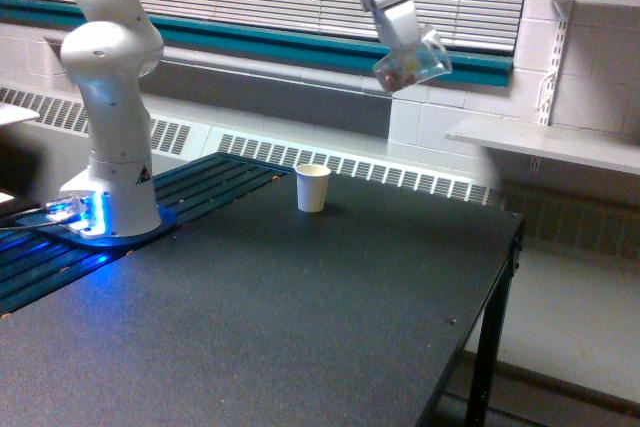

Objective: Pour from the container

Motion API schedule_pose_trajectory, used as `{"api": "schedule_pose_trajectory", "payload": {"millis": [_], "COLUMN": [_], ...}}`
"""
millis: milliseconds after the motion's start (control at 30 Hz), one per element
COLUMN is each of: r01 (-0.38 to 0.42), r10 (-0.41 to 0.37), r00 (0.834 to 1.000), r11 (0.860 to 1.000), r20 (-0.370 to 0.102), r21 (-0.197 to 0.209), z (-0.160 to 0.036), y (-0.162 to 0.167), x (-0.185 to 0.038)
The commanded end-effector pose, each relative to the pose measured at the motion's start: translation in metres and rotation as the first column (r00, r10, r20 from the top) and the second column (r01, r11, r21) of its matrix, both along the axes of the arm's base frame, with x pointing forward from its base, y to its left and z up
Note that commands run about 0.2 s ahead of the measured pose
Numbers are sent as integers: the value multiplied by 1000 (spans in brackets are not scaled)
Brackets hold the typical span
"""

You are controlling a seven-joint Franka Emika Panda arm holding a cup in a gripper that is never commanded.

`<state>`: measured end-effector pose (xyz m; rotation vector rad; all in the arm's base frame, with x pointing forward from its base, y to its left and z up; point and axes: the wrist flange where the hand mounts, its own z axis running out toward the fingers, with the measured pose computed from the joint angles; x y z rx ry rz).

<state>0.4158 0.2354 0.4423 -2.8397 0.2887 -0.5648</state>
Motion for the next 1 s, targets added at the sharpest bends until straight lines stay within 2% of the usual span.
{"api": "schedule_pose_trajectory", "payload": {"millis": [33,267,500,667,1000], "r01": [-53,-111,-129,-115,-91], "r10": [53,110,128,113,84], "r00": [998,992,987,987,980], "r11": [999,994,992,993,995], "r20": [-23,-63,-93,-116,-181], "r21": [0,-7,-7,-7,-32], "z": [-11,-26,-37,-45,-68], "y": [26,50,61,59,41], "x": [-31,-67,-93,-108,-132]}}
